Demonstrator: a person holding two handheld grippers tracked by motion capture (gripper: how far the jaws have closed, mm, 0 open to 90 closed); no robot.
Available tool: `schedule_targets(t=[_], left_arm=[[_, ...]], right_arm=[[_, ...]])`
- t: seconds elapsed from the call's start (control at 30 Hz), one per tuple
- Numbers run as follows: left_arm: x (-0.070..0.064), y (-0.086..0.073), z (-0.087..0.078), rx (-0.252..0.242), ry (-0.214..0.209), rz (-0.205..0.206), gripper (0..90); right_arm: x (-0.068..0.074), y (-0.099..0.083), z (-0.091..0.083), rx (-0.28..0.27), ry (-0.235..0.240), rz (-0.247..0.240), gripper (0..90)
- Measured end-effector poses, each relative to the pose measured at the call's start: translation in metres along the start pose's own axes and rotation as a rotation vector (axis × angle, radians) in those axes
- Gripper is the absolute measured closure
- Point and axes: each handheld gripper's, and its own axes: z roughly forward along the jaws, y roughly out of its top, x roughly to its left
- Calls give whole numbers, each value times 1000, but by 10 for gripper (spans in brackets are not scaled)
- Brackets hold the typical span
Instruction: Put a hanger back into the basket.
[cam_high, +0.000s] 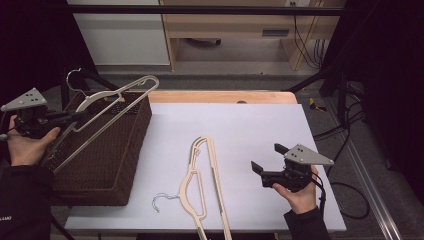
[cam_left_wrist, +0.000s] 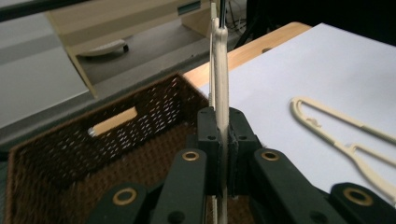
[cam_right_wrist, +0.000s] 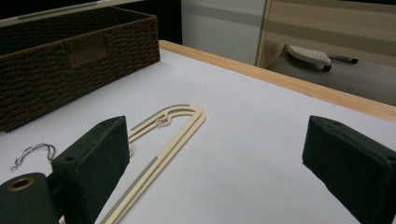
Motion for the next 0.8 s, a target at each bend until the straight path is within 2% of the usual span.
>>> schedule_targets(t=[0.13,0.23,0.4,0.53,0.7,0.8], left_arm=[[11,-13,-2,11,1,-13,861],[15,-20,-2,35,24,-11,861],[23,-36,0,53,56,-43,861],[28,-50,1,93,61,-74,861],[28,-65,9,120,59,-110,858],[27,-73,19,158,67,-129,854]], right_arm=[[0,0,1,1,-1,-4,75],[0,0,1,2,1,-4,73],[1,0,2,8,1,-12,72],[1,-1,2,13,0,-13,72],[3,-1,4,17,0,-12,71],[4,-1,6,18,5,-18,71]])
